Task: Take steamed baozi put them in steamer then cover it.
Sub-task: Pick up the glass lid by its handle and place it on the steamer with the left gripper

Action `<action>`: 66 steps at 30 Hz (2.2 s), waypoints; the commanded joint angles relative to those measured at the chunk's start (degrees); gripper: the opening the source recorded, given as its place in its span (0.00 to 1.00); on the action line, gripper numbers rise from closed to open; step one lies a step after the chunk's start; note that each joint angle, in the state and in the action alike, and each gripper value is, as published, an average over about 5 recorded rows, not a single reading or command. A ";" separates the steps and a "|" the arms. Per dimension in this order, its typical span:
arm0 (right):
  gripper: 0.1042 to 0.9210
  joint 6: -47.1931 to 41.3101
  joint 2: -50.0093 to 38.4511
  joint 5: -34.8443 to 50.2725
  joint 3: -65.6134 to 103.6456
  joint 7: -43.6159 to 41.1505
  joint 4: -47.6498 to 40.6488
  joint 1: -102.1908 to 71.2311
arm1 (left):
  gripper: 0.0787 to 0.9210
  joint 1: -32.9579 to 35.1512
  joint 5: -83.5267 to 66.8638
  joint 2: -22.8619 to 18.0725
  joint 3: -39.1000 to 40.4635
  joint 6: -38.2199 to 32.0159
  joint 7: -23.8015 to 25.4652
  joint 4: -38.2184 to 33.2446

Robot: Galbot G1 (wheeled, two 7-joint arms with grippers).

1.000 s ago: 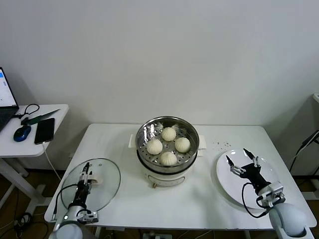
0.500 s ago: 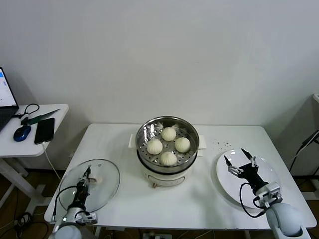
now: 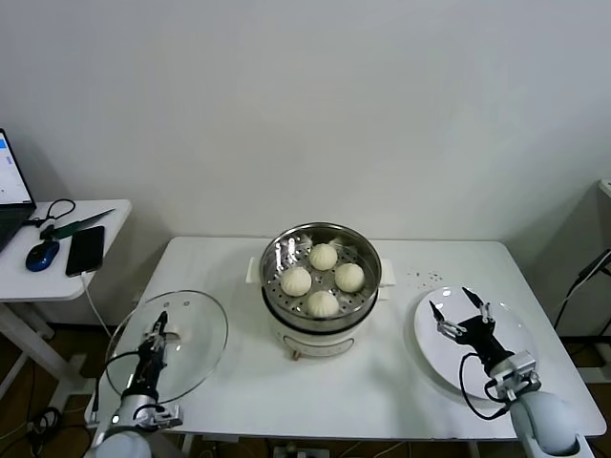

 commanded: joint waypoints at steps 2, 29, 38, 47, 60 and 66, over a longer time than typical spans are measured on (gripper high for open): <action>0.88 0.25 -0.05 -0.68 0.22 0.06 -1.06 1.02 | 0.08 7.66 -4.65 5.04 4.47 20.19 4.63 -21.70; 0.88 1.21 -0.31 -2.48 -0.11 1.01 -4.88 4.79 | 0.08 -26.99 -4.15 19.69 48.26 48.41 21.33 -24.33; 0.88 1.21 -0.40 -2.96 0.59 1.06 -4.90 4.60 | 0.08 -33.21 -1.24 10.02 53.26 48.41 24.65 -16.63; 0.88 1.39 -0.04 -3.68 1.20 1.01 -4.85 3.91 | 0.08 -35.31 0.67 1.45 54.90 48.41 24.52 -8.63; 0.88 1.37 0.00 -4.15 1.70 1.04 -4.24 3.25 | 0.08 -36.47 5.70 -4.39 55.63 48.41 27.14 -2.05; 0.88 1.27 -0.37 -4.02 1.77 0.98 -4.39 3.28 | 0.08 -36.81 6.94 -5.36 55.39 48.41 29.14 -0.17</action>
